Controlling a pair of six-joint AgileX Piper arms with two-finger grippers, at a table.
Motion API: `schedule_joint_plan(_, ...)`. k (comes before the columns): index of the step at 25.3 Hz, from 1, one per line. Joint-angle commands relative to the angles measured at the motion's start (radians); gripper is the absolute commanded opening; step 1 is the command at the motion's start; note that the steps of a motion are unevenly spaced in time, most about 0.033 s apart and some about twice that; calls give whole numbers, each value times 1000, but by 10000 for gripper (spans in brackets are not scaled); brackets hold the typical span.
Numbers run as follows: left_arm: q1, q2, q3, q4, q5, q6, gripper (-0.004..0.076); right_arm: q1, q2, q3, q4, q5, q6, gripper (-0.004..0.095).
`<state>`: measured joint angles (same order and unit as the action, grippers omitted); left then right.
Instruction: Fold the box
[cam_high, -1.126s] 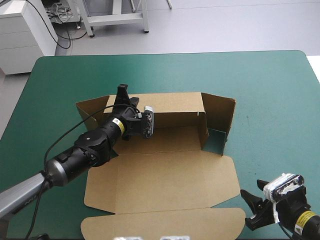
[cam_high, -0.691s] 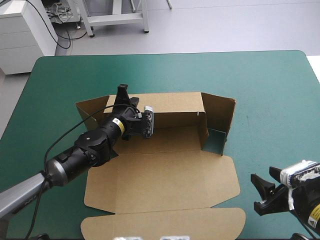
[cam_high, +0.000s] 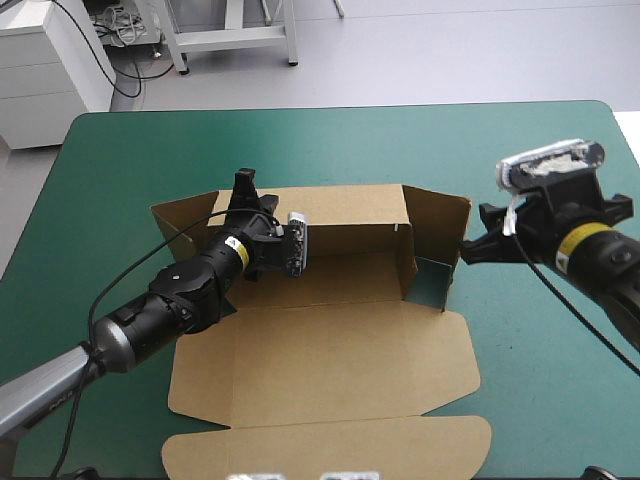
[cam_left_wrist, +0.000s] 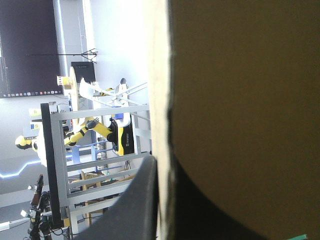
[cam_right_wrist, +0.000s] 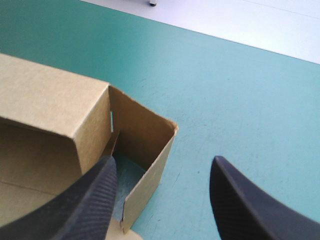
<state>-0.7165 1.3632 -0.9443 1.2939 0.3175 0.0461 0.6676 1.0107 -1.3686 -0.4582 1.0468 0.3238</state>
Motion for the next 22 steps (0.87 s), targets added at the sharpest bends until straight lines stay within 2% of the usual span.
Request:
schedule_joint_plan(1, -8, -25, -19, -4, -41, -13, -8, -5, 106, -166, -87, -9, -17, 519)
schedule_joint_plan(5, -8, -25, -19, -4, -41, -13, -8, -99, 296, -366, -56, 20, -74, 481)
schedule_joint_plan(7, -8, -25, -19, -4, -41, -13, -8, -172, 370, -440, 21, 20, -117, 481)
schedule_joint_plan(10, -8, -25, -19, -4, -43, -13, -8, -305, 490, -537, 245, 20, -239, 481)
schedule_joint_plan(13, -8, -25, -19, -4, -47, -13, -8, -375, 578, -583, 364, 20, -324, 481)
schedule_joint_plan(17, -8, -25, -19, -4, -49, -13, -8, -434, 675, -629, 458, 20, -370, 481)
schedule_joint_plan(22, -8, -25, -19, -4, -62, -13, -8, -447, 775, -656, 495, 16, -429, 481)
